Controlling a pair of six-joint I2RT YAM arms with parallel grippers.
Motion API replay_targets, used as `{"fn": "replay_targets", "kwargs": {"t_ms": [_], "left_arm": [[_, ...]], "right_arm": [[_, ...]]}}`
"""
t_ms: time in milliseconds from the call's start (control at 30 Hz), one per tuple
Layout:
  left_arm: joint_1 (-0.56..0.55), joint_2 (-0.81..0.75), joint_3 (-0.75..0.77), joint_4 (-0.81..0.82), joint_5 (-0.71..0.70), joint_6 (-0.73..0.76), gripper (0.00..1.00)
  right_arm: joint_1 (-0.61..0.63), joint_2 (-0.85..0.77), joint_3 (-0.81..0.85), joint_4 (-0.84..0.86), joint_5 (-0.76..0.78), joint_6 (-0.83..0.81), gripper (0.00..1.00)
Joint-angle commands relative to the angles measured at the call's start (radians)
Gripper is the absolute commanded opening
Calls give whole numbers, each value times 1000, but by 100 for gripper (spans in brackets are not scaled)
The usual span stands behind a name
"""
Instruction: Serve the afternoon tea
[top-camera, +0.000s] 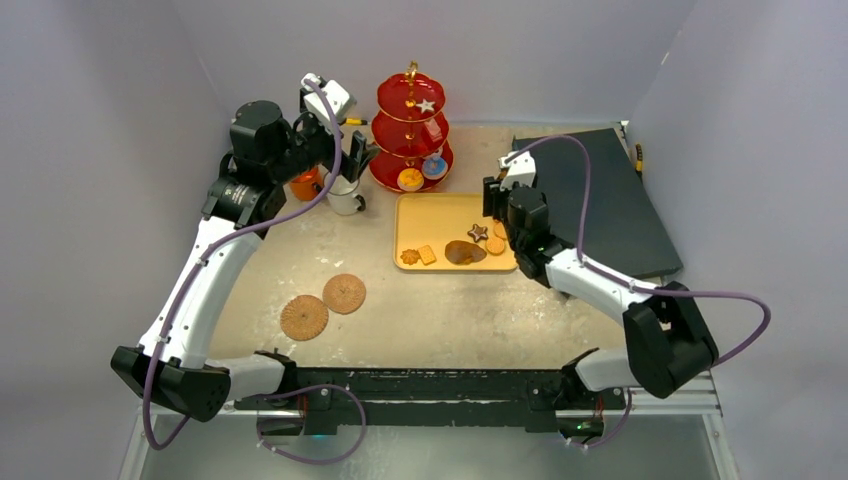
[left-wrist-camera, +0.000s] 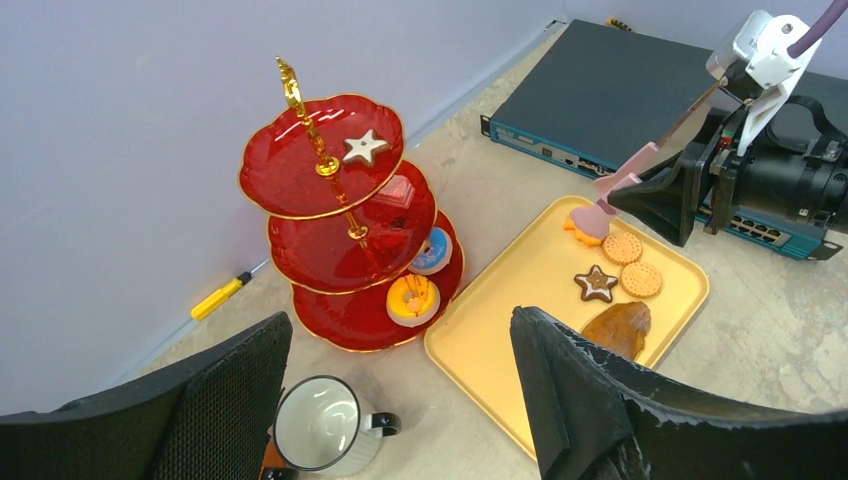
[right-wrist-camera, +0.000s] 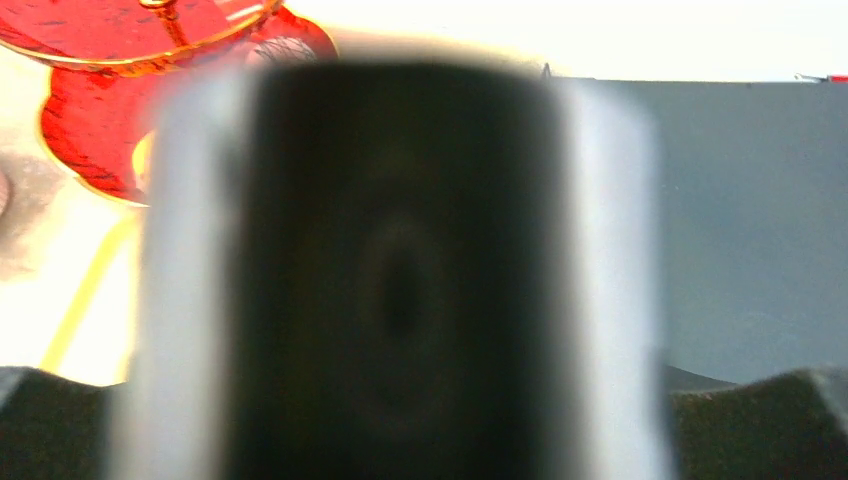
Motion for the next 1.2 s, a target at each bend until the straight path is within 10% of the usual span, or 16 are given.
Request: {"fn": "replay_targets", "kwargs": {"t_ms": [0, 1167], "left_arm": [[9, -17, 8, 8, 7, -11, 80], [10, -1, 21, 13, 7, 10, 79]], "right_arm": [[-4, 20, -18, 71, 74, 45, 62], [-30, 259, 29, 195, 108, 94, 46]]}}
